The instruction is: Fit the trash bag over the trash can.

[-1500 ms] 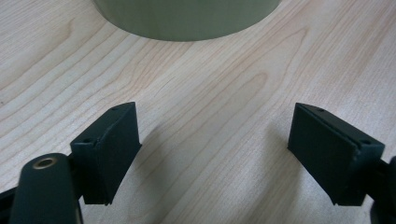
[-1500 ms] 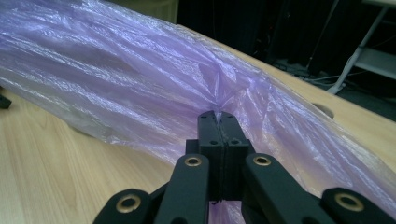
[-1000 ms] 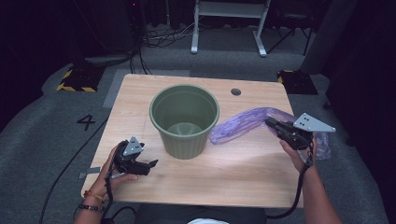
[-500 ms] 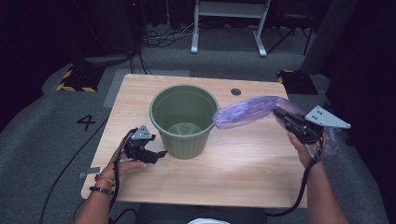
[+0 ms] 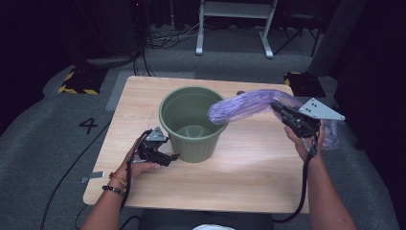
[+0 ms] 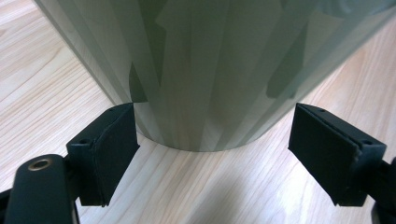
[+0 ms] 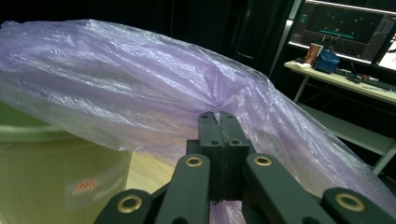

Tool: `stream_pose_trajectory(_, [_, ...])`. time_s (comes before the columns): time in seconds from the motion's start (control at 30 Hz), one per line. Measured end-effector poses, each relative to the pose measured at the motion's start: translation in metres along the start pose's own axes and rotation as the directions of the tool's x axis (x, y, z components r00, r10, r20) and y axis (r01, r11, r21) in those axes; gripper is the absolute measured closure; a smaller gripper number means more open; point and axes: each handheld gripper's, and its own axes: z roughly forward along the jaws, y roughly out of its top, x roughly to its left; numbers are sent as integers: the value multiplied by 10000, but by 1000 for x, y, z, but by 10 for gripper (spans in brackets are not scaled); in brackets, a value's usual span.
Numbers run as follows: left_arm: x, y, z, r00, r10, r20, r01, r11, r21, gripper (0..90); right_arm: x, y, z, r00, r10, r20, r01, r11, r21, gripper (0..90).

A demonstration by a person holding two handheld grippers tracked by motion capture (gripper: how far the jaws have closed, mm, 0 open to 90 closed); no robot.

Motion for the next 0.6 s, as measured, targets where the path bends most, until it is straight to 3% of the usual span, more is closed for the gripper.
stream_pose_trajectory(0.17, [-9, 9, 9, 9994, 256, 226, -257, 9997, 40, 156, 4, 3, 11, 9998, -201, 20, 201, 9997, 148, 900])
stream_pose_trajectory(0.3, [-12, 12, 6, 9989, 118, 456, -111, 9998, -139, 158, 8, 6, 19, 9991, -426, 26, 425, 9985, 344, 900])
stream_pose_trajectory(0.6, [-10, 2, -41, 9993, -40, -381, 7, 9962, -874, 156, 26, 17, 34, 9873, -1560, 314, 1530, 9848, 820, 900])
